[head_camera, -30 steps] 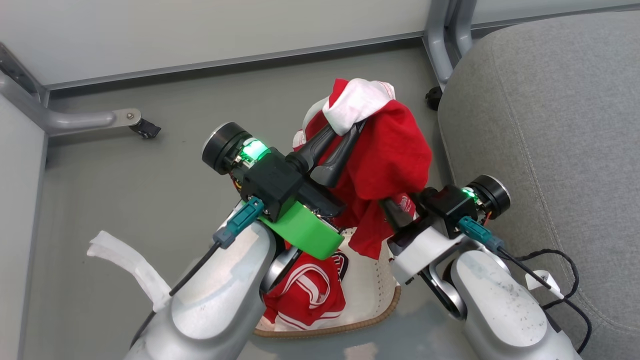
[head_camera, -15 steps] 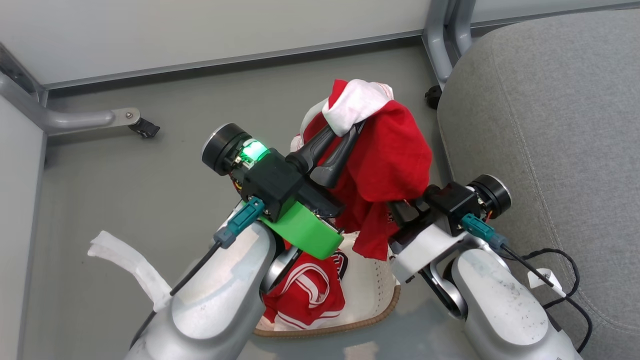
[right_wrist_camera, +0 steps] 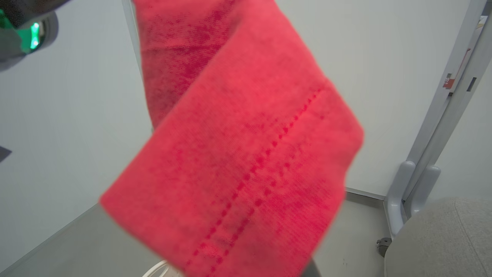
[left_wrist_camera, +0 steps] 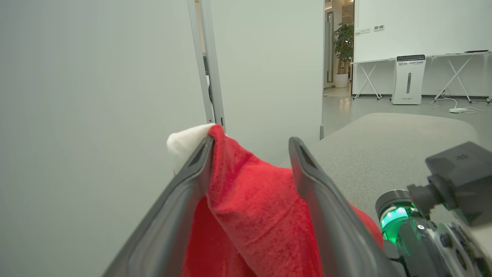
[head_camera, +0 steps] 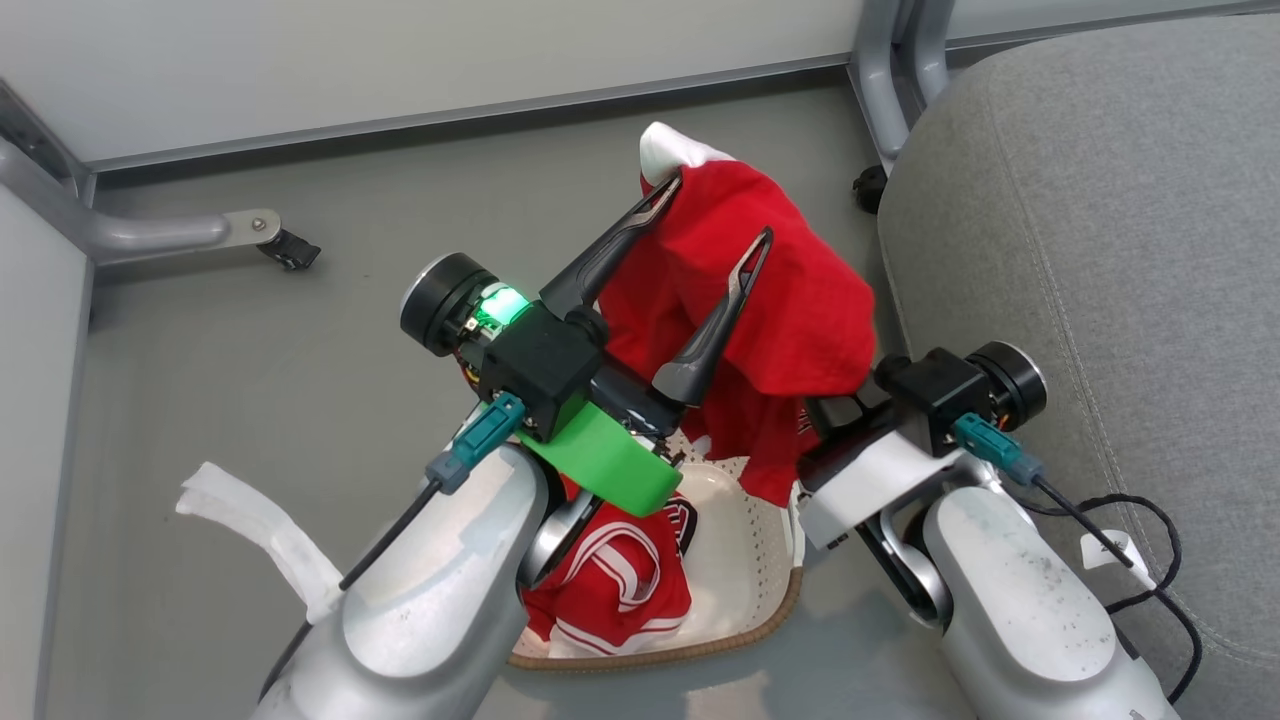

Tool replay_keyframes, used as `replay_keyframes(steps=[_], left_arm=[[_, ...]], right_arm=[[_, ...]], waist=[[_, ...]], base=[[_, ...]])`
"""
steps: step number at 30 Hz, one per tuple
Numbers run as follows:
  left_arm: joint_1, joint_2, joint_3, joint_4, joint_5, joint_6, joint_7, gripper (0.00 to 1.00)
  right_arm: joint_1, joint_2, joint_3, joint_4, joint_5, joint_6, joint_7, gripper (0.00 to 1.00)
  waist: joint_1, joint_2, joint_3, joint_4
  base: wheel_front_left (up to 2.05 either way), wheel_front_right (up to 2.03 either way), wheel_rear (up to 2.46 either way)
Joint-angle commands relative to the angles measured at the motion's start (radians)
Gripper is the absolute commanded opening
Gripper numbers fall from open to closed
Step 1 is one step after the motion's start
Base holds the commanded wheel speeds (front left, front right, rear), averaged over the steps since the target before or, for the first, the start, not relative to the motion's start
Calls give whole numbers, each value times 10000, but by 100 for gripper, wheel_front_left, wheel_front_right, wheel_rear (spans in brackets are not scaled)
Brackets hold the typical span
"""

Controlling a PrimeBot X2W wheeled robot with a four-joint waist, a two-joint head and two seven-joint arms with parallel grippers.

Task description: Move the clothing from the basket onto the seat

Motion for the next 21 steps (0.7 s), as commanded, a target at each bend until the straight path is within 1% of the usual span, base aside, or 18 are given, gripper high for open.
replay_keyframes(steps=[1, 6, 10, 21], left_arm=[[95, 6, 40, 15, 53, -18, -6, 100], [78, 53, 112, -20, 103, -18, -4, 100], [153, 102, 141, -16, 159, -18, -4, 100], [67, 273, -169, 71, 236, -18, 1, 100]], right_arm=[[129, -42, -157, -81, 75, -3, -21, 0], [394, -39, -489, -213, -30, -3, -21, 0], [699, -39, -789, -435, -117, -3, -22, 0], [1096, -36, -1552, -1300, -118, -3, -21, 0]], waist=[[0, 0, 12, -3], [0, 0, 83, -83], [0, 0, 141, -360], [0, 0, 499, -1701]], base=[[0, 0, 0], [0, 0, 0], [0, 0, 0], [0, 0, 0]])
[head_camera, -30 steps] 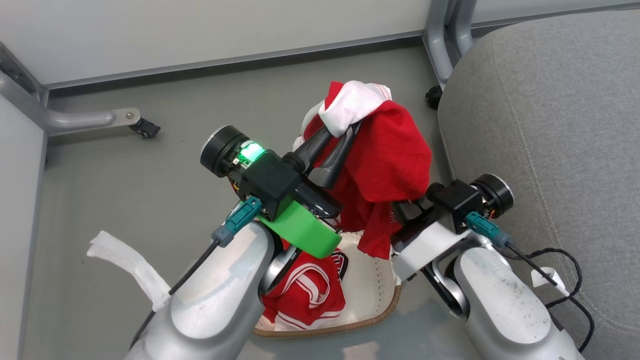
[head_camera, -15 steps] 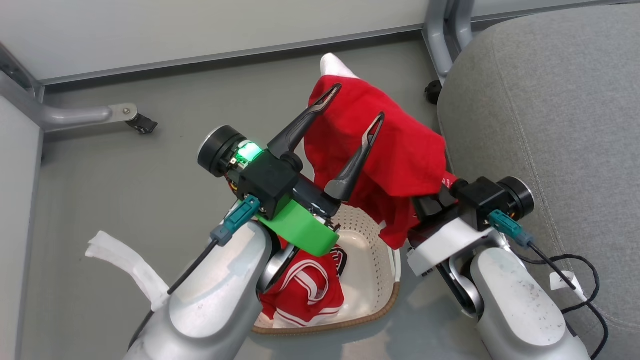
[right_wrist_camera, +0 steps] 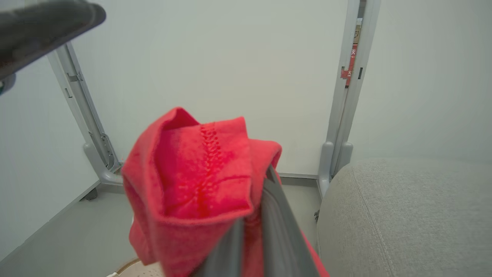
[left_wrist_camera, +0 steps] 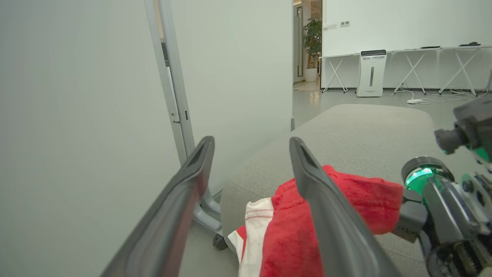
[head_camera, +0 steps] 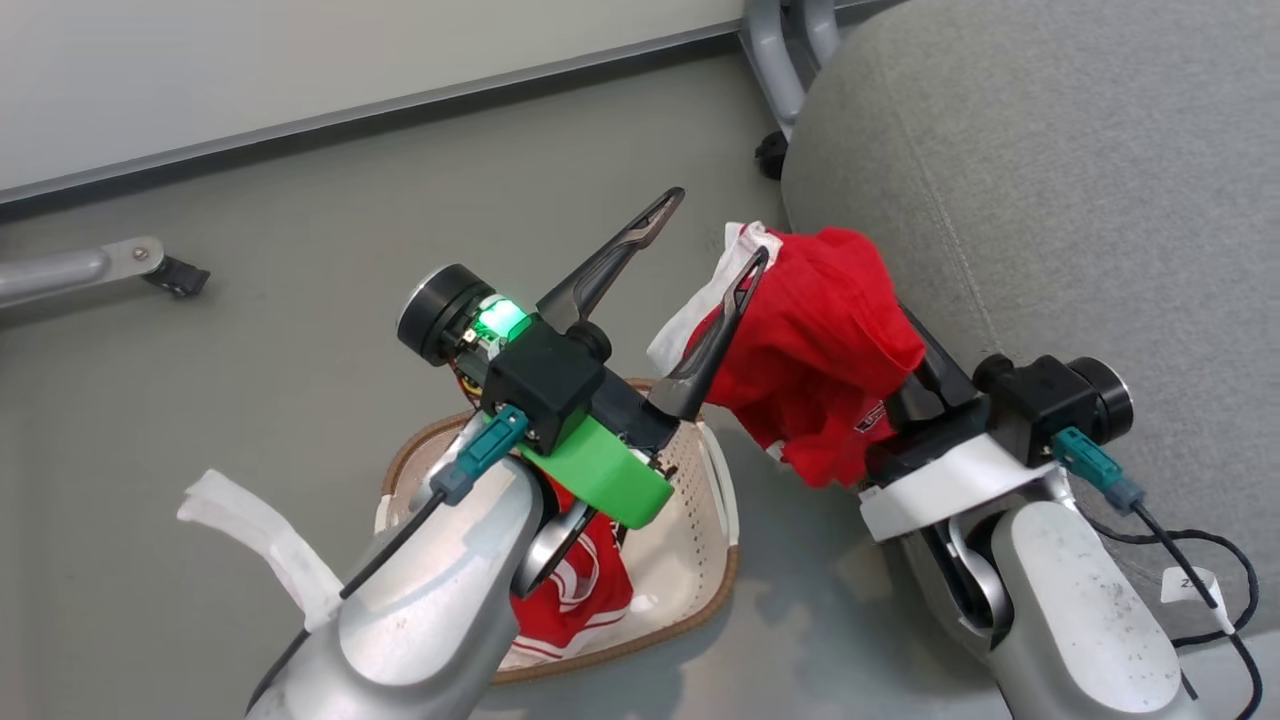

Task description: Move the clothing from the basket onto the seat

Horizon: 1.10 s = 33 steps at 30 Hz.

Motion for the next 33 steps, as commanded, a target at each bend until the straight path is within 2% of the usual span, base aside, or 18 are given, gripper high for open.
replay_keyframes(steps=[1, 19, 25, 33], left_arm=[[-34, 69, -40, 42, 111, -18, 8, 100], [-220, 356, -862, 324, 250, -18, 8, 100], [-202, 419, -1094, 428, 232, -18, 9, 100], [-191, 463, -1230, 455, 227, -18, 9, 100]], right_arm=[[185, -35, -98, -109, 19, -3, -24, 0], [1190, -31, -1427, -1059, 431, -3, -24, 0], [1426, -31, -1900, -1108, 578, -3, -24, 0], [1469, -31, -2141, -1136, 672, -3, -24, 0]], waist=[[0, 0, 212, -521], [0, 0, 644, -2441], [0, 0, 743, -2819], [0, 0, 791, -2932]], base=[[0, 0, 0], [0, 0, 0], [0, 0, 0], [0, 0, 0]])
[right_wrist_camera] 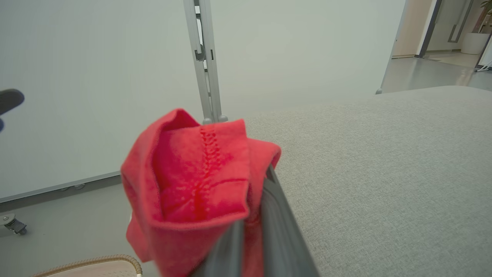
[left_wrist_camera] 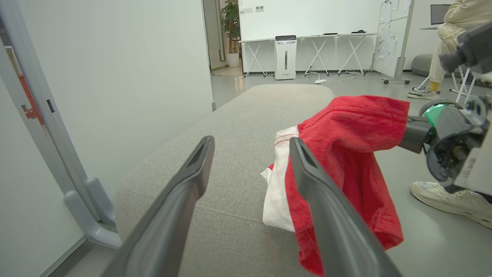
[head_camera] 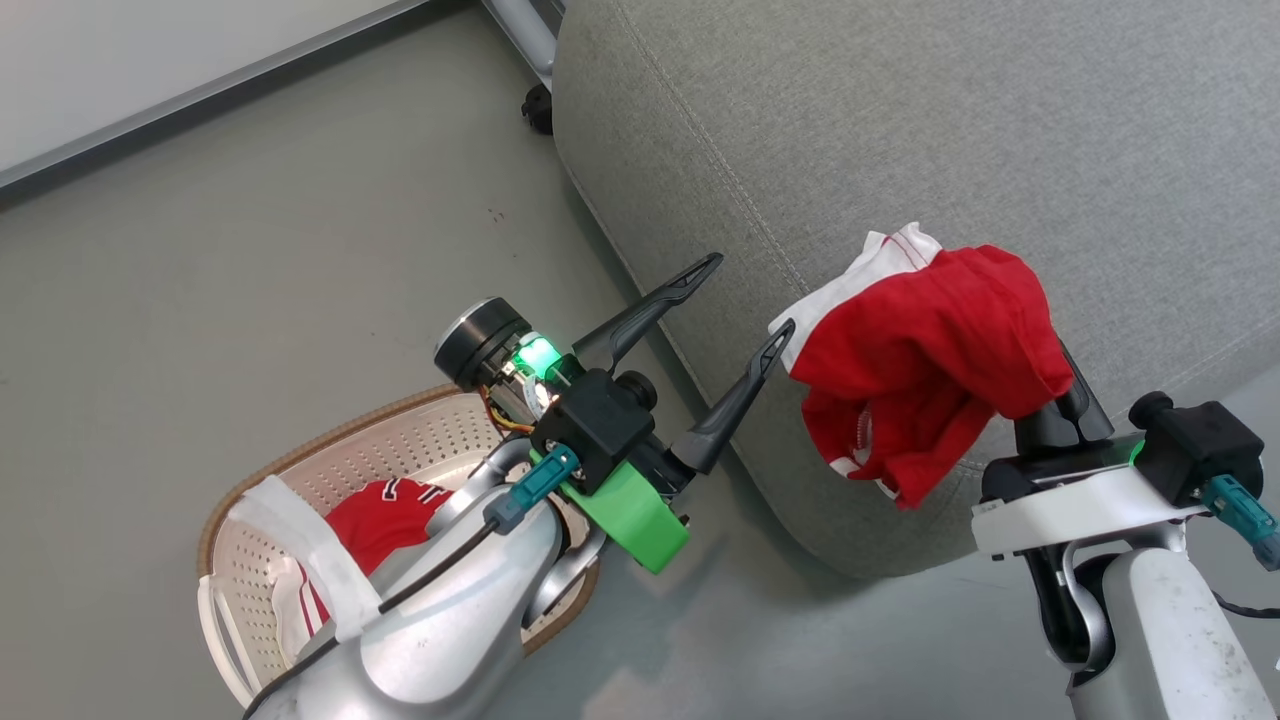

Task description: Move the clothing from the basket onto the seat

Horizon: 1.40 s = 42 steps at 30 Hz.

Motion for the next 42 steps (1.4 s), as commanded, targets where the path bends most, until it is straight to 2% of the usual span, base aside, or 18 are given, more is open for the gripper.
replay_keyframes(steps=[1, 9, 18, 27, 32, 38, 42], left_arm=[[-74, 67, -12, -7, 23, -18, 9, 100], [-196, 43, 4, -55, 80, -18, 9, 100], [-587, 145, -75, -104, 189, -18, 9, 100], [-1468, 303, -180, -247, 344, -18, 9, 100], [-1884, 391, -356, -279, 416, -18, 9, 100], [-2121, 415, -357, -286, 427, -18, 9, 100], [-2170, 453, -373, -295, 426, -18, 9, 100]], right_arm=[[-15, -25, -67, -14, 5, -3, -24, 0], [-1105, -25, -683, -14, -161, -3, -24, 0], [-3527, -67, -1693, 400, -989, -3, -24, 0], [-6403, -1164, -2633, 1005, -1285, -3, -22, 0], [-7632, -1691, -3265, 1540, -1312, -5, -24, 0], [-8388, -2236, -3777, 2812, -1296, -3, -22, 0], [-8534, -2419, -3869, 4121, -1311, -5, -22, 0]], waist=[[0, -1, -1, 15], [0, -1, 226, 210], [0, -1, 1231, 743], [0, -1, 3002, 1347], [0, -1, 3641, 1572], [0, -1, 4014, 1749], [0, -1, 4150, 1796]], base=[[0, 0, 0], [0, 0, 0], [0, 0, 0], [0, 0, 0], [0, 0, 0], [0, 0, 0], [0, 0, 0]])
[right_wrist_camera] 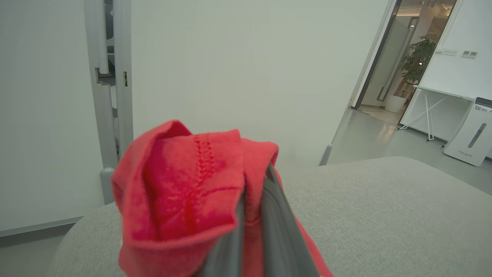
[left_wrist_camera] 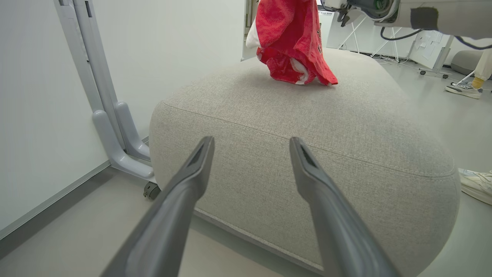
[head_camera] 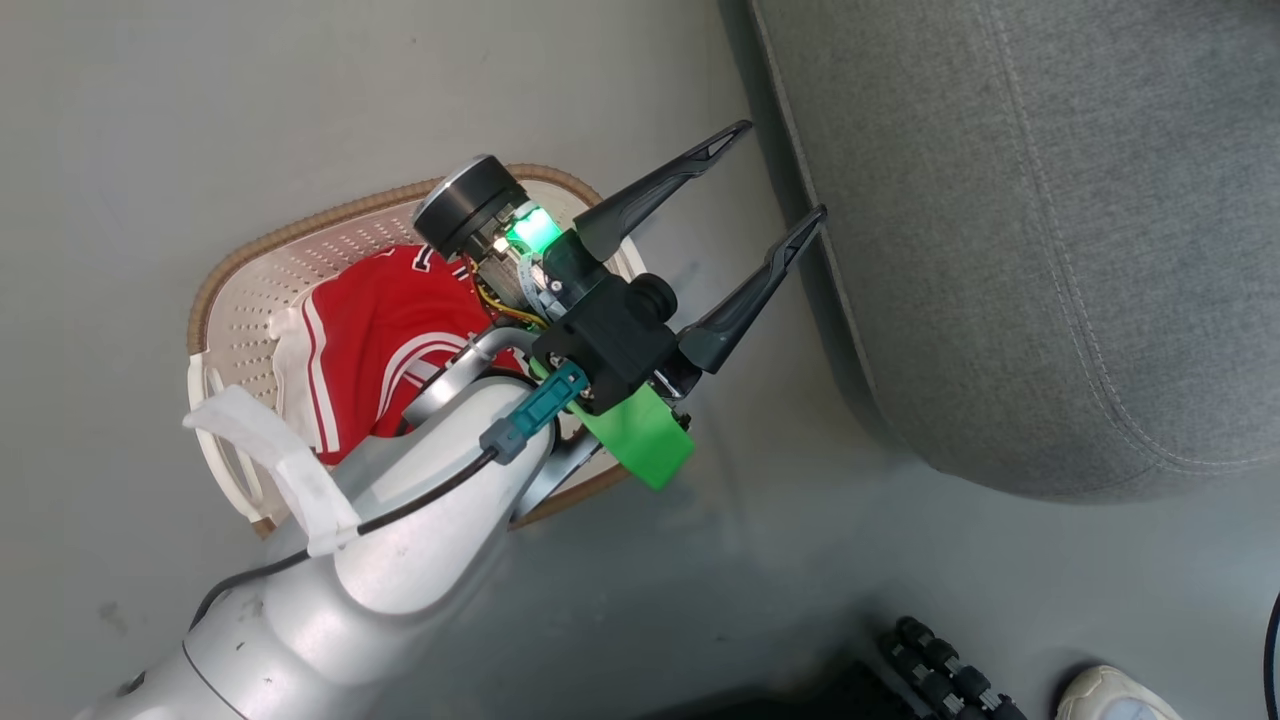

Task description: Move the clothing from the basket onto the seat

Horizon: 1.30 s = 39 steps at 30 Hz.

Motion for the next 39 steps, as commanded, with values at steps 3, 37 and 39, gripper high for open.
replay_keyframes(steps=[3, 37, 39], left_arm=[[-220, 93, 11, -25, 17, -18, 9, 100], [1575, -388, 1630, -187, 124, -18, 9, 100], [1943, -478, 2001, -159, 125, -16, 9, 100]], right_arm=[[-135, -81, -169, 872, -30, -7, -20, 0], [3826, 706, 865, 470, -188, -7, -20, 100], [4453, 938, 1128, -117, -79, -7, -20, 100]], waist=[[-2, -1, 253, 218], [-2, -1, -2316, 448], [-2, -1, -2667, 576]], base=[[0, 0, 0], [0, 0, 0], [0, 0, 0]])
